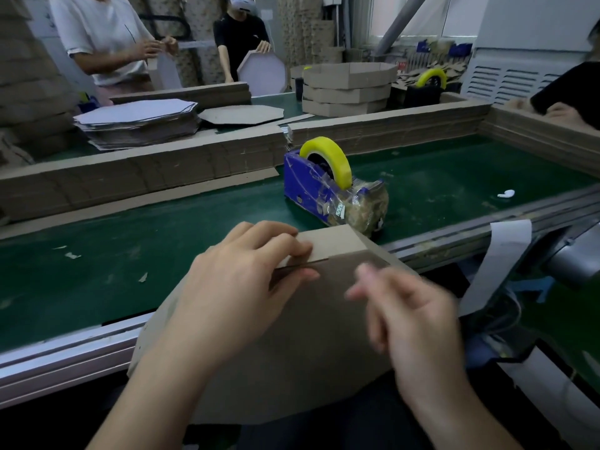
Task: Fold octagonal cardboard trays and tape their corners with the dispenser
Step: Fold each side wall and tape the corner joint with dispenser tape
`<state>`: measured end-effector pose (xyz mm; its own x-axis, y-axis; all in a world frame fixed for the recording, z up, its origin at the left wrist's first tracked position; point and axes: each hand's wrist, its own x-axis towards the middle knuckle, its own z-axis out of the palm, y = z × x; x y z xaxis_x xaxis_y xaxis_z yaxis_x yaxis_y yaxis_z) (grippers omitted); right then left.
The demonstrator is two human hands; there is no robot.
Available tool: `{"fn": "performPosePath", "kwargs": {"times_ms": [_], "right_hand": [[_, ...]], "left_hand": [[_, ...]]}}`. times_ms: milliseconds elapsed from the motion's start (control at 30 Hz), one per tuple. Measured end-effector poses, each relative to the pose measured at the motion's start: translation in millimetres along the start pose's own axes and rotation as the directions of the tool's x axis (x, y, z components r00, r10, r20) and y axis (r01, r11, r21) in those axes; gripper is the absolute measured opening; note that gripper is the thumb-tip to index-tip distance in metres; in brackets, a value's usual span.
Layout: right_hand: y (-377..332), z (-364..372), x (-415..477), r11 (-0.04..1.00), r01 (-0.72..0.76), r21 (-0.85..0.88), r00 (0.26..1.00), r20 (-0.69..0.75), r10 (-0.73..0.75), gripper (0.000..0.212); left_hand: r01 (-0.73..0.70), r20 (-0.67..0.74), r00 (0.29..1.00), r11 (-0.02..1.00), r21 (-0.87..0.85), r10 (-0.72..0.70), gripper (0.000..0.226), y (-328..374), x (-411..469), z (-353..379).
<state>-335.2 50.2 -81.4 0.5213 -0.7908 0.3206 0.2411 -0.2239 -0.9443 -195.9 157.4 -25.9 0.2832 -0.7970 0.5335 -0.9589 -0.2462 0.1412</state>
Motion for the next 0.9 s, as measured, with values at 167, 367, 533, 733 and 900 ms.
{"fn": "performPosePath", "kwargs": {"times_ms": [167,367,533,733,900], "right_hand": [[-0.6,-14.5,35.9,0.735,0.209,-0.646,0.974,0.067,-0.218,0.048],[-3.8,-5.5,22.6,0.745,0.376,-0.551,0.924,0.279,-0.26,0.057],[-11.7,-47.1,51.1,0.916,0.097,-0.388,0.988,0.147,-0.043,0.02],[-13.5,-41.2,63.1,0.972,0.074,-0.223,0.977,0.21,-0.027,0.015],[-6.1,-21.8,60.8,0.971,0.073,-0.228,0.973,0.229,-0.019,0.005]], "left_hand": [[0.017,0.155,0.987,0.988,0.156,-0.042,0.051,-1.2,-4.3,-8.3],[-0.041,0.201,0.979,0.991,0.13,0.014,0.05,24.4,14.9,-16.5],[-0.041,0.003,0.999,0.998,-0.043,0.041,0.04,15.5,-2.0,-31.8],[0.076,-0.056,0.993,0.926,-0.371,-0.104,0.042,-6.5,-27.9,-21.4],[0.091,0.068,0.995,0.961,-0.26,-0.076,0.041,-14.0,-25.0,-22.6]]}}
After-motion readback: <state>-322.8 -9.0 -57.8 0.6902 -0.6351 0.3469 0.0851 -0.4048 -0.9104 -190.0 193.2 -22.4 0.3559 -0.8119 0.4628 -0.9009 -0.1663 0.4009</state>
